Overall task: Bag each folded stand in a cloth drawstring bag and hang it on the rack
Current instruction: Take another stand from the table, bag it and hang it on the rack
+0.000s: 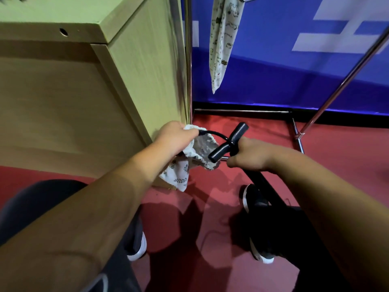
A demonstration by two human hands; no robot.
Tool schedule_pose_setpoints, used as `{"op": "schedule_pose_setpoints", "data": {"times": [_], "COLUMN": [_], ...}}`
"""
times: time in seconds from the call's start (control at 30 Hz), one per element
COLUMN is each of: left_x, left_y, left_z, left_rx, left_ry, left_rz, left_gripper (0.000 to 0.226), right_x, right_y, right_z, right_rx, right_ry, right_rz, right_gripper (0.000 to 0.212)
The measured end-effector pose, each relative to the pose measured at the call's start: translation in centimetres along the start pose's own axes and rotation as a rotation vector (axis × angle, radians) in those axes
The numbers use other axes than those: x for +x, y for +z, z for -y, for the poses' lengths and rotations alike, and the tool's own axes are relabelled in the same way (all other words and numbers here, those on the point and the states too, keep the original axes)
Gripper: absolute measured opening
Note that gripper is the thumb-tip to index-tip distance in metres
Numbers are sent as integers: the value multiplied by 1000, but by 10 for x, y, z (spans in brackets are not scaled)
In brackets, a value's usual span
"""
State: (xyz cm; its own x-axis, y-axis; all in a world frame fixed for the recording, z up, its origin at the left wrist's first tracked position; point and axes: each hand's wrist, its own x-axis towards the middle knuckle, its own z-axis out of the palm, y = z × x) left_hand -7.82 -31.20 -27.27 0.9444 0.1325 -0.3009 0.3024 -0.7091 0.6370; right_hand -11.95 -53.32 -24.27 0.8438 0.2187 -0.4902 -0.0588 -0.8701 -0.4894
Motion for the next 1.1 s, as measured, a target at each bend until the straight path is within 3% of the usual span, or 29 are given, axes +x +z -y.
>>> {"op": "schedule_pose_setpoints", "data": {"times": [0.07,0.13,0.27,0.53,0.67,0.8,0.9,1.1], "left_x": [0,0,3,-4,-7,-10,-12,-8], "left_y": [-1,-3,-6,-13,-14,-8,3,0], "left_z": [1,3,3,-2,-7,-7,-5,-9], "left_rx": [111,110,195,457,370,378,445,170], "left_ry": [65,94,146,269,272,233,259,170], "left_rz": [-32,-47,-150,-279,-303,-139,52,272], "left_gripper": [27,19,23,37,39,36,19,18], "right_x": [-2,-2,4,6,5,7,10,21], "right_y": [4,8,18,20,22,18,17,28], "right_z": [6,9,6,4,6,10,17,18], "right_rx": [-69,-134,-213,-395,-496,-444,-375,-349], "right_ry": [-20,-26,19,47,23,-64,-100,-60], "right_rz": [4,26,54,66,71,53,13,-16], "right_gripper": [18,37,57,51,45,37,41,42]}}
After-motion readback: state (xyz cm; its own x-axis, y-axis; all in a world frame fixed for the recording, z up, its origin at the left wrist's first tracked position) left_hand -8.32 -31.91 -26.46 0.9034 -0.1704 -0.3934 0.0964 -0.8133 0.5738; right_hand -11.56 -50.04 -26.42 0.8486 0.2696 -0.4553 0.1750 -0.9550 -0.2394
